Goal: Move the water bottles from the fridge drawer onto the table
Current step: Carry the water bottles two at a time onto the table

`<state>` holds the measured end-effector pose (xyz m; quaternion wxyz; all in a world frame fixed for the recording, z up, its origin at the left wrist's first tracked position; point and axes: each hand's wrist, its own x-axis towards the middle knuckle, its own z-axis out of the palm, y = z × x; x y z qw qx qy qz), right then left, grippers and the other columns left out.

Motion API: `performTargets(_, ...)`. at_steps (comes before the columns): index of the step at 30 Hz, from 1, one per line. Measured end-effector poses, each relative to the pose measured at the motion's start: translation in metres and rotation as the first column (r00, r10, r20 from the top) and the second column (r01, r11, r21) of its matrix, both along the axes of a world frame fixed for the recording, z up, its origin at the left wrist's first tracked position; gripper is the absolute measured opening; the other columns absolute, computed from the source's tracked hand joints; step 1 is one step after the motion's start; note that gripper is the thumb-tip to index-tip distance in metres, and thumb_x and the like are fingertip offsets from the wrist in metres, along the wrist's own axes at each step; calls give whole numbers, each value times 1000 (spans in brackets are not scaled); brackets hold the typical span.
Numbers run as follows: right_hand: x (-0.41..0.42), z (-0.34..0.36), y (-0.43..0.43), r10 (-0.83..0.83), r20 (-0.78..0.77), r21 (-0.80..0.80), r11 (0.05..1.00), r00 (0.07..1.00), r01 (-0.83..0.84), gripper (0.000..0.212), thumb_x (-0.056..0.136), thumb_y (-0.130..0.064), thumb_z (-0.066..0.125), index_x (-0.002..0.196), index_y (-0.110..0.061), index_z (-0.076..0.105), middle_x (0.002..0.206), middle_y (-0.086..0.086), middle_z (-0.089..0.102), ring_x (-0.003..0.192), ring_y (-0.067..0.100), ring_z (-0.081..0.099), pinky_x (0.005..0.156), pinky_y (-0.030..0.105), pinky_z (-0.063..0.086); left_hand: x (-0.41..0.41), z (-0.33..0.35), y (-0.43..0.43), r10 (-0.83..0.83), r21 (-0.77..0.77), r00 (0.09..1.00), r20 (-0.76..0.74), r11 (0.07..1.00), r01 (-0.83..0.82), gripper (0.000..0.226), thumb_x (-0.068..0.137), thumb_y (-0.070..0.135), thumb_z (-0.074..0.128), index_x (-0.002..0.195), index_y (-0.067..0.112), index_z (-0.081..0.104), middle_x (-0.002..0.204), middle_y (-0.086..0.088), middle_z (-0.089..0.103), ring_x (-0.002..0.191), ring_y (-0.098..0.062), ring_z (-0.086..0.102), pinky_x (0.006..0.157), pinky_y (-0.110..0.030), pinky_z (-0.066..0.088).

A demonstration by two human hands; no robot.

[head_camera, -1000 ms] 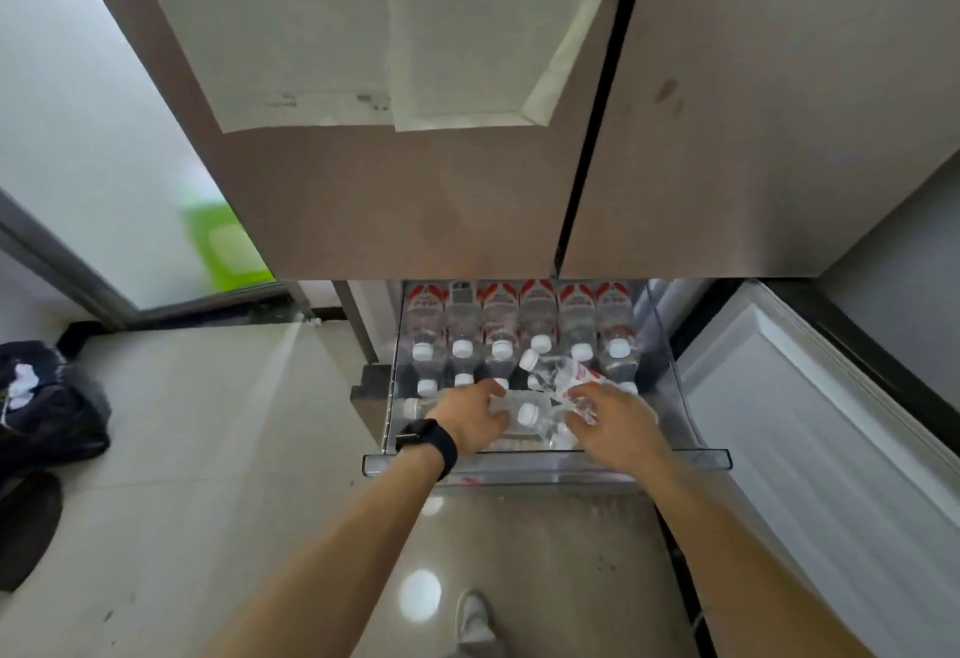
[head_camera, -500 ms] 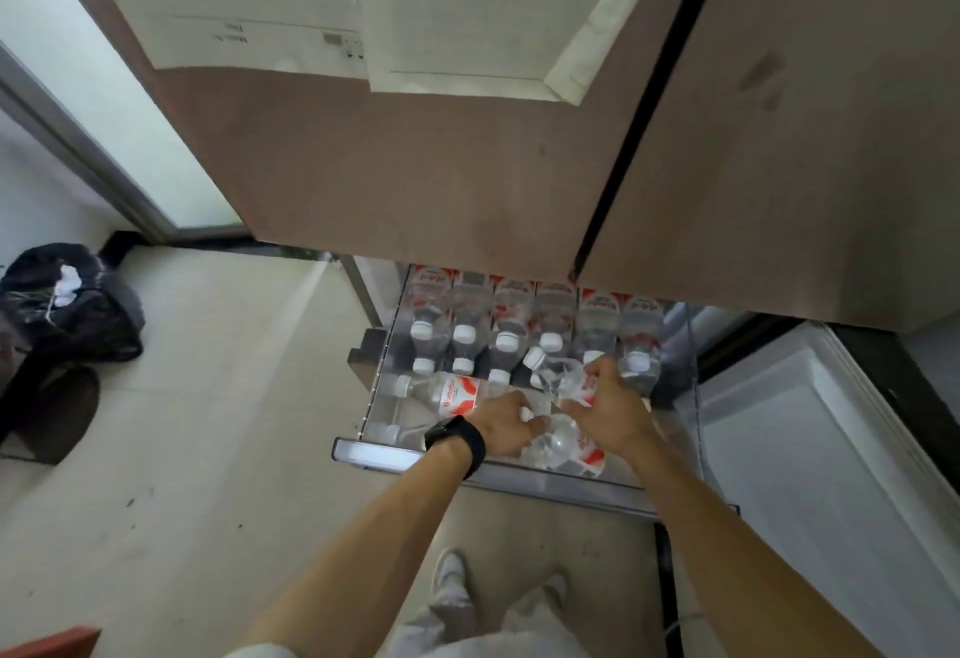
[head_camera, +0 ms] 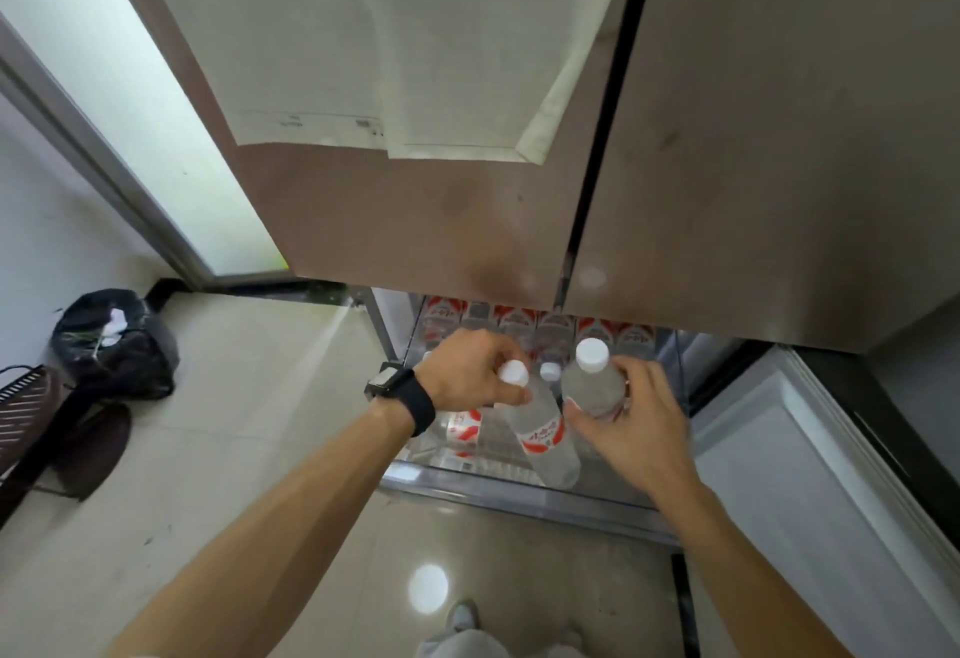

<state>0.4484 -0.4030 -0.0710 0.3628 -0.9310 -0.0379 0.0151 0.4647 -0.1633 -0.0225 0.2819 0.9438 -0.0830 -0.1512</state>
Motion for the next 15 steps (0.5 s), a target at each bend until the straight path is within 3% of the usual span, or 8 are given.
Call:
performTargets(5, -8, 6, 30, -89, 10, 120, 989, 996, 87, 74, 67, -56, 85, 123, -25, 48, 120, -2, 56, 106, 22, 58, 88, 45, 54, -5, 19, 33, -38, 68, 997, 60, 997, 34, 36, 79, 40, 82, 110, 24, 74, 106, 8, 74, 89, -9, 66, 80, -28, 55)
performTargets(10, -22, 0, 65, -144, -114, 33, 988, 983, 148, 78, 66, -60, 84, 119, -21, 41, 119, 3, 59, 101, 27, 61, 75, 35, 47, -8, 19, 63, -2, 66, 995, 101, 998, -5, 35, 77, 35, 83, 110, 28, 73, 108, 9, 74, 92, -10, 67, 86, -34, 55)
performTargets(13, -33, -15, 86, -96, -129, -62, 994, 987, 88, 81, 60, -69, 82, 108, -30, 30, 112, -3, 54, 97, 20, 56, 73, 34, 48, -16, 6, 67, 73, -95, 995, 69, 993, -66, 35, 77, 26, 81, 111, 28, 70, 106, 10, 72, 94, -11, 65, 88, -35, 55)
performTargets(15, -38, -23, 95, -72, -127, -18, 997, 989, 71, 85, 55, -68, 85, 109, -34, 29, 110, -9, 48, 99, 14, 52, 75, 34, 50, -23, -8, 65, 166, -243, 986, 12, 957, -158, 44, 80, 20, 78, 120, 27, 64, 112, 12, 67, 103, -10, 63, 92, -34, 54)
